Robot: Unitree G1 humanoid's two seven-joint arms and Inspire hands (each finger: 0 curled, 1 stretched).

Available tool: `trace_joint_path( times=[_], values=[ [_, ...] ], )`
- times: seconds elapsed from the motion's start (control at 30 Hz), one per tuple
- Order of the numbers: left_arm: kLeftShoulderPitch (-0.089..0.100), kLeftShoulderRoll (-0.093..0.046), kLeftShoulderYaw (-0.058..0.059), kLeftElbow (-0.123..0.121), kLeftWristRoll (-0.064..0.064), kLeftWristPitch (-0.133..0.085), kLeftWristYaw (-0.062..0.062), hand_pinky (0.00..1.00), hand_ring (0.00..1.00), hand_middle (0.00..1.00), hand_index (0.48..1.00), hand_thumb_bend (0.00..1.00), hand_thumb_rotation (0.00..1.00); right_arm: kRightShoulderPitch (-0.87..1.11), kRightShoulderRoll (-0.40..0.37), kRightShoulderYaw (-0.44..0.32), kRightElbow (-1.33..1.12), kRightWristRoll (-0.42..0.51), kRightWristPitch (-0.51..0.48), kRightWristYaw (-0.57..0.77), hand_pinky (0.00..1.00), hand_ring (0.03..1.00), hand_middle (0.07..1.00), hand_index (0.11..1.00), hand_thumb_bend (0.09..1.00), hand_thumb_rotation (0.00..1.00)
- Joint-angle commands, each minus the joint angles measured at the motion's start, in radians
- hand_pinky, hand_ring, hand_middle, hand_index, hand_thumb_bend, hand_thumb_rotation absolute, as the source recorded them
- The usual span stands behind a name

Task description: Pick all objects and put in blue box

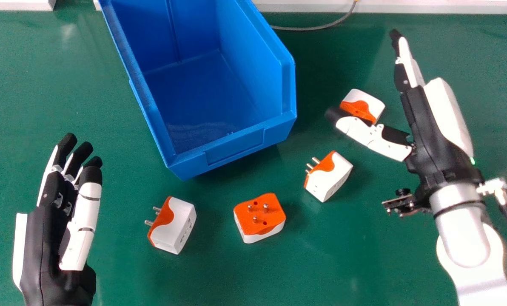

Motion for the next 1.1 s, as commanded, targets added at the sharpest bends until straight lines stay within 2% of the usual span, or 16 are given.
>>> trace_joint_path(
  times=[0.0, 0.07, 0.2, 0.23, 0.27, 0.3, 0.37, 0.4, 0.5, 0.53, 0.6, 0.67, 0.77, 0.9, 0.97, 1.07],
  values=[
    [0.001, 0.013, 0.006, -0.022, 0.005, -0.011, 0.002, 0.95, 0.89, 0.9, 0.912, 0.44, 0.6, -0.058, -0.031, 0.009, 0.017, -0.023, 0.016, 0.01, 0.92, 0.992, 1.0, 0.996, 0.521, 0.55],
    [-0.003, 0.019, 0.009, -0.013, 0.005, -0.017, -0.002, 0.94, 0.88, 0.9, 0.904, 0.44, 0.61, -0.082, -0.043, 0.016, 0.041, -0.032, 0.031, 0.016, 0.9, 0.988, 1.0, 0.993, 0.54, 0.54],
    [-0.008, 0.021, 0.013, -0.008, 0.006, -0.022, 0.003, 0.94, 0.88, 0.9, 0.905, 0.44, 0.62, -0.127, -0.067, 0.028, 0.099, -0.041, 0.044, 0.023, 0.88, 0.984, 1.0, 0.988, 0.555, 0.53],
    [-0.012, 0.023, 0.015, 0.0, -0.001, -0.03, -0.003, 0.94, 0.88, 0.9, 0.903, 0.44, 0.62, -0.136, -0.071, 0.03, 0.112, -0.042, 0.046, 0.023, 0.87, 0.98, 1.0, 0.985, 0.561, 0.52],
    [-0.013, 0.026, 0.016, 0.002, 0.005, -0.031, -0.003, 0.94, 0.88, 0.9, 0.904, 0.44, 0.62, -0.146, -0.08, 0.038, 0.124, -0.051, 0.052, 0.023, 0.86, 0.978, 1.0, 0.982, 0.566, 0.52],
    [-0.014, 0.026, 0.016, 0.002, -0.002, -0.029, -0.005, 0.94, 0.88, 0.9, 0.904, 0.44, 0.62, -0.153, -0.085, 0.042, 0.137, -0.056, 0.051, 0.019, 0.86, 0.978, 1.0, 0.982, 0.566, 0.52],
    [-0.014, 0.026, 0.016, -0.001, -0.002, -0.026, -0.004, 0.93, 0.88, 0.9, 0.909, 0.45, 0.62, -0.168, -0.097, 0.053, 0.161, -0.064, 0.056, 0.019, 0.85, 0.972, 0.999, 0.975, 0.574, 0.51],
    [-0.015, 0.029, 0.016, 0.001, -0.007, -0.03, -0.011, 0.93, 0.88, 0.9, 0.909, 0.45, 0.62, -0.176, -0.099, 0.056, 0.172, -0.063, 0.061, 0.02, 0.85, 0.972, 0.999, 0.975, 0.574, 0.51],
    [-0.012, 0.03, 0.017, -0.005, -0.001, -0.027, -0.007, 0.93, 0.88, 0.9, 0.906, 0.43, 0.62, -0.2, -0.111, 0.069, 0.205, -0.075, 0.074, 0.023, 0.85, 0.975, 1.0, 0.972, 0.576, 0.51],
    [-0.009, 0.031, 0.016, -0.012, 0.008, -0.019, 0.0, 0.93, 0.88, 0.9, 0.906, 0.43, 0.62, -0.209, -0.114, 0.072, 0.213, -0.075, 0.081, 0.029, 0.85, 0.975, 1.0, 0.972, 0.576, 0.51],
    [-0.007, 0.032, 0.017, -0.016, 0.011, -0.016, 0.003, 0.93, 0.88, 0.9, 0.908, 0.41, 0.62, -0.23, -0.122, 0.081, 0.229, -0.078, 0.097, 0.042, 0.85, 0.975, 1.0, 0.97, 0.577, 0.5],
    [-0.007, 0.032, 0.019, -0.014, 0.004, -0.017, 0.001, 0.93, 0.88, 0.9, 0.915, 0.41, 0.63, -0.253, -0.122, 0.082, 0.251, -0.07, 0.116, 0.055, 0.85, 0.978, 1.0, 0.971, 0.574, 0.49],
    [-0.001, 0.033, 0.018, -0.018, 0.005, -0.019, -0.002, 0.95, 0.89, 0.9, 0.924, 0.4, 0.63, -0.29, -0.125, 0.093, 0.294, -0.073, 0.129, 0.062, 0.86, 0.985, 1.0, 0.98, 0.571, 0.49],
    [0.002, 0.033, 0.02, -0.021, -0.005, -0.018, -0.007, 0.96, 0.9, 0.91, 0.942, 0.4, 0.65, -0.331, -0.133, 0.112, 0.335, -0.08, 0.153, 0.08, 0.86, 0.991, 1.0, 0.988, 0.571, 0.47],
    [0.003, 0.035, 0.021, -0.024, 0.0, -0.019, -0.007, 0.96, 0.9, 0.91, 0.942, 0.4, 0.65, -0.355, -0.136, 0.125, 0.36, -0.088, 0.173, 0.088, 0.86, 0.991, 1.0, 0.988, 0.571, 0.47],
    [0.004, 0.031, 0.023, -0.022, -0.003, -0.021, -0.004, 0.98, 0.92, 0.92, 0.969, 0.4, 0.66, -0.391, -0.14, 0.149, 0.398, -0.099, 0.199, 0.1, 0.87, 0.997, 1.0, 0.996, 0.569, 0.47]
  ],
)
